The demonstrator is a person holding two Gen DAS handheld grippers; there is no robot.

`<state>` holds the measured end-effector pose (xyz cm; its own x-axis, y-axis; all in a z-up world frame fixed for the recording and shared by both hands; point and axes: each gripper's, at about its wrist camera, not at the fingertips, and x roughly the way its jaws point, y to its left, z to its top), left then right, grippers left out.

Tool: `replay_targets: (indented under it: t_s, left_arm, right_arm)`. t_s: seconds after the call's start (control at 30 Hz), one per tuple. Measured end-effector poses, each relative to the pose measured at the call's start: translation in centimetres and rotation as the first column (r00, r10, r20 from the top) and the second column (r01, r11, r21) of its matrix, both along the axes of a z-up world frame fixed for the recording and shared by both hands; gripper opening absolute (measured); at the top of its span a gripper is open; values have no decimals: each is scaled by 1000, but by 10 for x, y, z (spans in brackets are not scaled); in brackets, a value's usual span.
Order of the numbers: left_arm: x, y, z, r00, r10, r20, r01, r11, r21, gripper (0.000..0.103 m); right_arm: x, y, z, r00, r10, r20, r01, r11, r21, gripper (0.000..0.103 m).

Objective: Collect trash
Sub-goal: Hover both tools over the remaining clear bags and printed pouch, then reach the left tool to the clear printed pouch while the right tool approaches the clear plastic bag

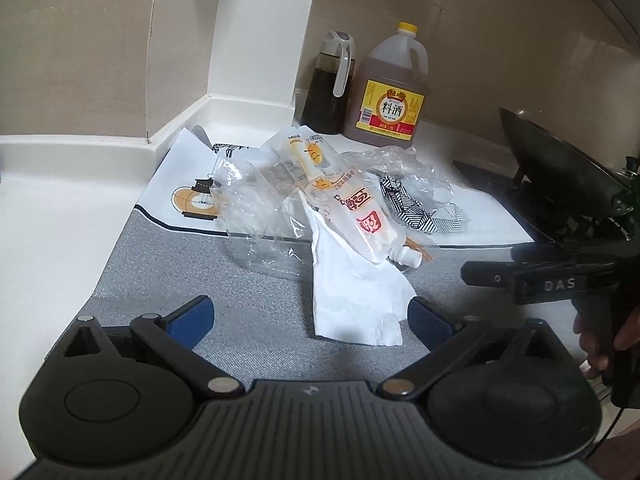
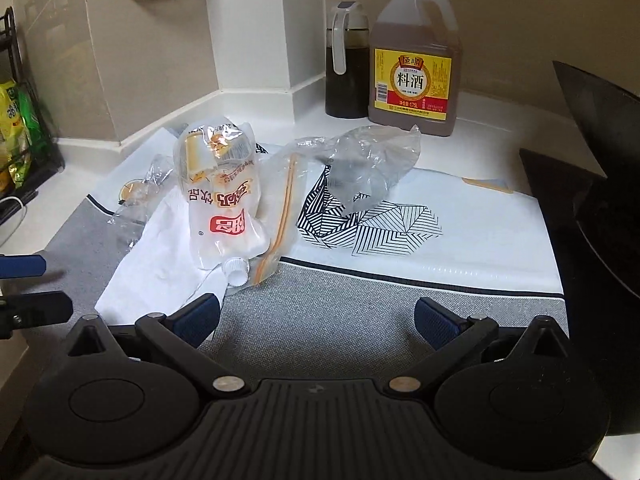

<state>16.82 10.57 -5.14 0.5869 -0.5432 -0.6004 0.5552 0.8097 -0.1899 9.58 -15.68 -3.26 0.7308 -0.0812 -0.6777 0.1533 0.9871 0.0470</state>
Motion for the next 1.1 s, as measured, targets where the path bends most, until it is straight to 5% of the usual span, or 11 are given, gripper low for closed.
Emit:
replay_targets:
  t_s: [0.47,0.93,1.1]
  left_arm:
    - [25,-22,7,999,52,-5,-52,999,3,103]
    - [30,-37,-11,996,84,-37,-79,990,112,103]
    - [15,-41,-11,997,78,24,-80,991,109,103]
  right_arm:
    - [-19,-33,-2,996,-15,91,0,987,160,103]
    - [-40,-63,-28,985,-29,170,-11,974,228,103]
    - [-47,-65,-35,966,-20,257,-45,968,248,103]
